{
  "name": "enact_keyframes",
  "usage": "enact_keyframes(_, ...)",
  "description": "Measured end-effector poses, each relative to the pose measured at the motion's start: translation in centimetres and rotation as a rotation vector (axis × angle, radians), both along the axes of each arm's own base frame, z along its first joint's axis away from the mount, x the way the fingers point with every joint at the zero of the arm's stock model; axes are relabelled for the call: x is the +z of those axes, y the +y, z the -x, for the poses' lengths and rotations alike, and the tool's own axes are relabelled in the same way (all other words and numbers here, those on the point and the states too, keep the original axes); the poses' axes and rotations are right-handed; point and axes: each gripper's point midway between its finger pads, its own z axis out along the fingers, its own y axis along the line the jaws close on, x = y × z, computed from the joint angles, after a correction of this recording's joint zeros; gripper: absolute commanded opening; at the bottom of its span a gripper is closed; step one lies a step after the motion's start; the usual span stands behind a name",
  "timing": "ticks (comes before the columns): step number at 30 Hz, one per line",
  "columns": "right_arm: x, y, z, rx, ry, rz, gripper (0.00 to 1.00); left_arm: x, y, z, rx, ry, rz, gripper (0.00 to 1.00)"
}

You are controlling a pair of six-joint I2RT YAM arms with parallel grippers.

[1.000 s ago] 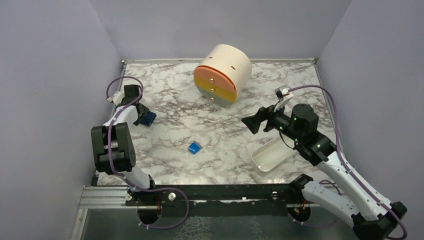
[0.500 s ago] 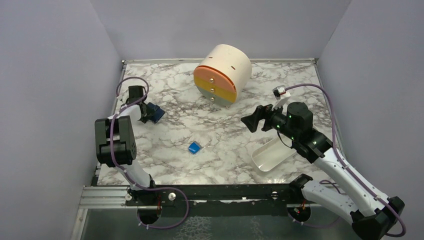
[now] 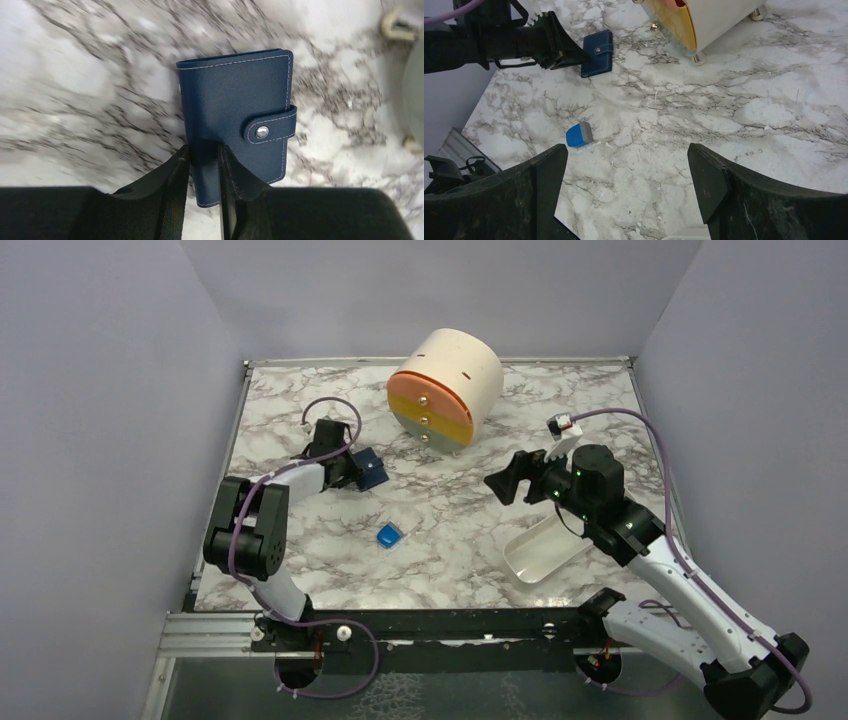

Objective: Put the credit cards into the card holder
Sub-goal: Move the card holder to the center of the board, then open the card holder at the center of the board.

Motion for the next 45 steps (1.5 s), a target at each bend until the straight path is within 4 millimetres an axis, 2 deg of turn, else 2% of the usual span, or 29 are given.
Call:
enact_keyframes(7, -0.4, -0.2, 0.3, -0.002, 0.021, 0.008, 0.91, 0.0, -5.9, 3.4, -0.189, -0.017, -0.003, 0.29)
enact_keyframes(10, -0.8, -0.3, 0.4, -0.007, 0.036, 0.015, 0.9, 0.1, -7.5, 5.5, -0.269, -0.01, 0.007, 0.36)
enact_keyframes(12, -1.0, -0.4, 0.5, -0.01, 0.047, 0.015, 0.9, 0.4, -7.8, 6.5, -0.303, -0.006, 0.013, 0.42)
enact_keyframes(15, -1.0, -0.3, 0.5, -0.012, 0.053, 0.01, 0.89, 0.6, -7.3, 7.9, -0.335, 0.01, -0.004, 0.5)
enact_keyframes(19, -0.9, -0.3, 0.6, -0.016, 0.059, 0.0, 0.88, 0.7, -6.8, 8.8, -0.352, 0.024, -0.021, 0.51)
enact_keyframes(25, -0.5, -0.4, 0.8, -0.019, 0.055, -0.015, 0.88, 0.7, -7.0, 8.7, -0.369, 0.013, -0.019, 0.51)
enact_keyframes(28, -0.4, -0.4, 0.9, -0.018, 0.052, -0.017, 0.86, 0.7, -7.5, 8.3, -0.38, -0.011, 0.005, 0.46)
enact_keyframes(31, -0.6, -0.5, 1.0, -0.019, 0.061, -0.013, 0.85, 0.7, -8.2, 7.7, -0.391, -0.035, 0.035, 0.37)
enact_keyframes(38, -1.4, 0.0, 1.1, -0.002, 0.1, -0.011, 0.78, 0.5, -10.0, 7.6, -0.418, -0.038, 0.126, 0.0)
enact_keyframes(41, -2.1, 0.5, 1.2, 0.017, 0.134, -0.016, 0.72, 1.0, -10.6, 7.9, -0.439, -0.037, 0.162, 0.0)
enact_keyframes(45, -3.2, 1.7, 1.3, 0.052, 0.195, -0.035, 0.64, 2.6, -11.3, 8.4, -0.466, -0.067, 0.208, 0.0)
